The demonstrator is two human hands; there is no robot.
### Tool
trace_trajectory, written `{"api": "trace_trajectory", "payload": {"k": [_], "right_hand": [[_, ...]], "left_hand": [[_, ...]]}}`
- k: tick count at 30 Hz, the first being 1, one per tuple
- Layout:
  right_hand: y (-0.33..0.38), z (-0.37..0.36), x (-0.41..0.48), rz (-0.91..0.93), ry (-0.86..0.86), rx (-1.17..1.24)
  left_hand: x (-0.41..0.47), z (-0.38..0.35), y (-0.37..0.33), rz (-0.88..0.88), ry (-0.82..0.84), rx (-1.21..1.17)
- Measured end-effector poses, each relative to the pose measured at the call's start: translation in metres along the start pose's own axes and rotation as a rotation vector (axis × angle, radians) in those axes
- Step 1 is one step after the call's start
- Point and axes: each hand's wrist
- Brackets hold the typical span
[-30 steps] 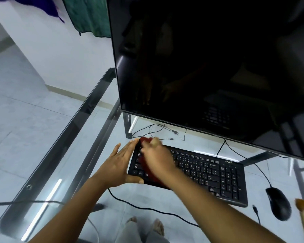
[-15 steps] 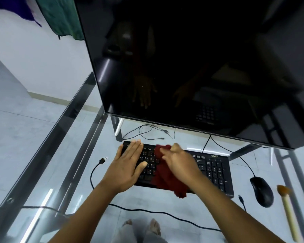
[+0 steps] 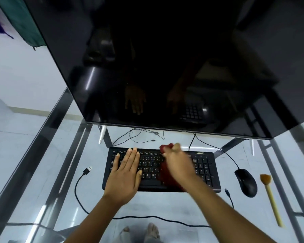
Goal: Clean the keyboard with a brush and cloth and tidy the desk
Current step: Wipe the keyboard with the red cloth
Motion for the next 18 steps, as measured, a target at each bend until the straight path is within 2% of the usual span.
{"api": "trace_trajectory", "payload": {"k": [3,4,8,11,13,14,18], "right_hand": [[0.018,-0.009,-0.012,0.229,0.083,0.038],[0.013,-0.002,-0.01,0.243,0.078,-0.006],[-0.036,0.014,0.012,-0.017,-0.066,-0.139],[-0.025,0.001,-0.009,0.071,0.004,-0.026],[-0.023,-0.003,-0.032,0.235,0.071,-0.074],[-0.031,0.001,-0.036,0.254,0.067,-0.064],[-0.085,0.024,-0.016,-0.116,-0.07,-0.088]], "left_hand": [[0.004,0.001,-0.007,-0.011,-0.018,-0.007],[0.007,0.002,-0.01,-0.027,-0.016,-0.004],[0.02,0.001,-0.028,-0.042,0.008,0.011],[0.027,-0.004,-0.044,-0.058,0.034,-0.005],[0.031,-0.007,-0.052,-0.073,0.036,-0.013],[0.031,-0.008,-0.054,-0.077,0.036,-0.019],[0.029,-0.01,-0.053,-0.086,0.034,-0.008]]}}
Point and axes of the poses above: each hand's wrist, its own x-axis towards the middle knuckle, its own z-axis out of the back of the hand, y = z × x, and after that the axes turned 2 degrees about -x, right-handed
